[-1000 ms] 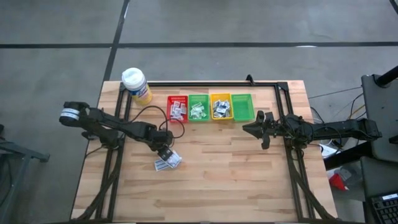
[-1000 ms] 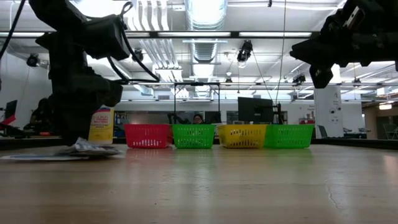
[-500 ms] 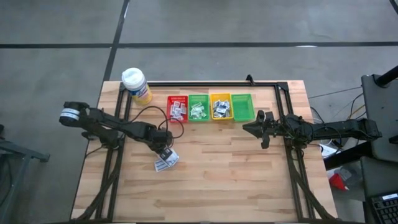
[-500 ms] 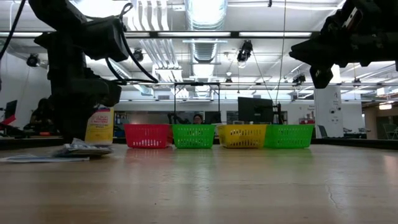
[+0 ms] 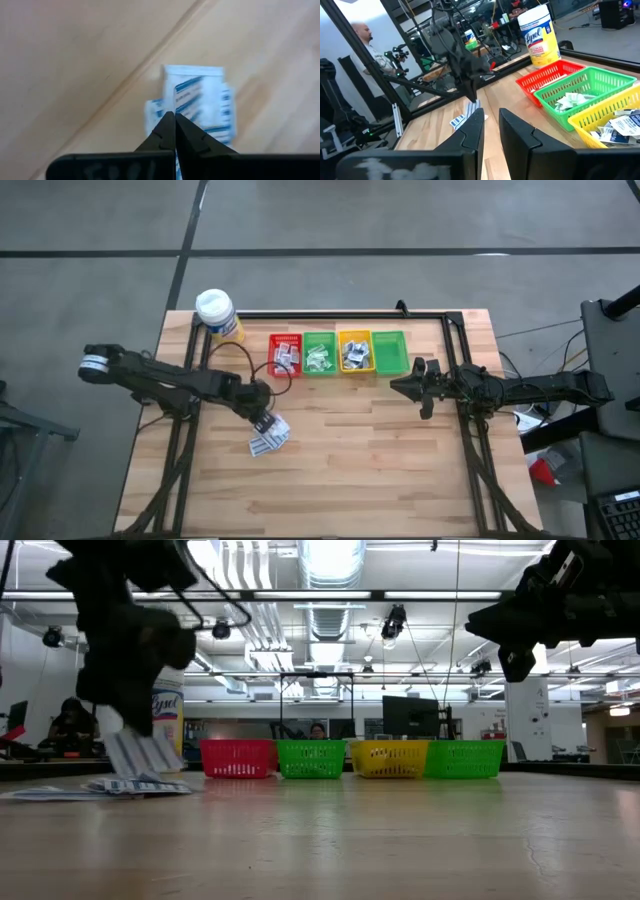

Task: Pick & Place First Aid Supplies
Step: Put the blue fingertip bandage into the right green bin

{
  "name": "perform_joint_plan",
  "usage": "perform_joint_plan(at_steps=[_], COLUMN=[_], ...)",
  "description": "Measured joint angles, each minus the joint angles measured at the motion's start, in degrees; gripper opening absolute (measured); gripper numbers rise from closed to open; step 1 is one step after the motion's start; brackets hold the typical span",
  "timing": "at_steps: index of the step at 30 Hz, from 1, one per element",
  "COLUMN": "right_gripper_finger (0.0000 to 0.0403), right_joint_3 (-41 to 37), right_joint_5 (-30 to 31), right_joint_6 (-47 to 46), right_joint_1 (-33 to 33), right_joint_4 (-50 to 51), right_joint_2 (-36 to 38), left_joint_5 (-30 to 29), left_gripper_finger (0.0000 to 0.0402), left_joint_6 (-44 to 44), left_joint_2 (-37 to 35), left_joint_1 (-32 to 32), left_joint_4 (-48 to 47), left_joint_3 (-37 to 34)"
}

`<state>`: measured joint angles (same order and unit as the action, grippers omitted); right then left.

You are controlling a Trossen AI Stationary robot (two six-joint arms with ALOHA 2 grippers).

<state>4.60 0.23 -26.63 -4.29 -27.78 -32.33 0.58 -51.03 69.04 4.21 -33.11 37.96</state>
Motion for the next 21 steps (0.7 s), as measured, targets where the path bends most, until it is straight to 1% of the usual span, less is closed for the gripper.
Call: perform_joint_plan(at_steps=[7,11,14,17,21], right_gripper_finger=[0.0057,0.0057,0.0057,0.0058,0.0076], right_joint_3=[0.0,0.22,1.4,3.43,8.19], right_joint_5=[-0.35,-1.0,-3.0,-3.08,-3.18], right_joint_6=[-0.36,-4.06,-5.98,-6.41,-5.99], right_joint_1=[0.02,0.02,0.03,0.04,0.04], right_joint_4=[-1.54,-1.57,-1.69,-1.45,0.13], right_joint_2=[-0.01,-0.07,-0.75,-2.54,-7.31], left_joint_5=[-1.83,-4.8,-6.59,-7.09,-7.23], left_gripper_finger=[0.0,0.0,0.0,0.0,0.0], left_joint_6=[1.64,2.67,5.32,8.13,11.23], left_joint_2=[-7.06,-9.31,-9.35,-7.64,-3.79], left_joint_1=[-0.02,-0.04,-0.15,-0.79,-2.32], left_joint_4=[-1.52,0.31,9.33,20.72,29.9], left_joint_3=[4.35,6.77,7.31,7.31,7.92])
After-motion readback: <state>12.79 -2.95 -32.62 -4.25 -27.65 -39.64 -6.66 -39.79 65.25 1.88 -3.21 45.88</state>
